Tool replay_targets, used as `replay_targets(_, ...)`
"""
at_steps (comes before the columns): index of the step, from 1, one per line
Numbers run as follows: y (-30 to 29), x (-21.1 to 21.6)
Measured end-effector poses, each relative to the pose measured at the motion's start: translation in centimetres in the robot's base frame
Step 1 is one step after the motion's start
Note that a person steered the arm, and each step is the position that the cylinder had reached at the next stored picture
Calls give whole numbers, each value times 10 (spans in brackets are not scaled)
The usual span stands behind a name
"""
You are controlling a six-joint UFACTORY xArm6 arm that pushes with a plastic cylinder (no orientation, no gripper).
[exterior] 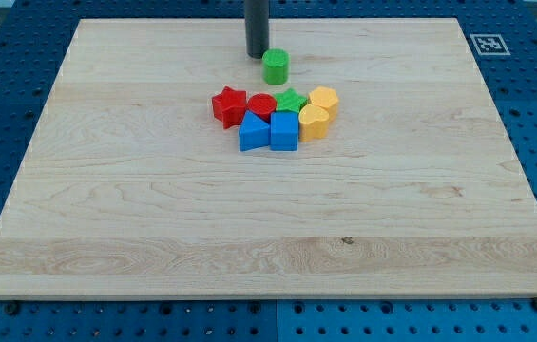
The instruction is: Push the green circle into the green star
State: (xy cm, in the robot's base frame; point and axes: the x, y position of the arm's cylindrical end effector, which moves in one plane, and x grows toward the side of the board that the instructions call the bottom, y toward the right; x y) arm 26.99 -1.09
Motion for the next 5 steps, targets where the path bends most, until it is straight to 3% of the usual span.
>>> replay_targets(5, 17, 62)
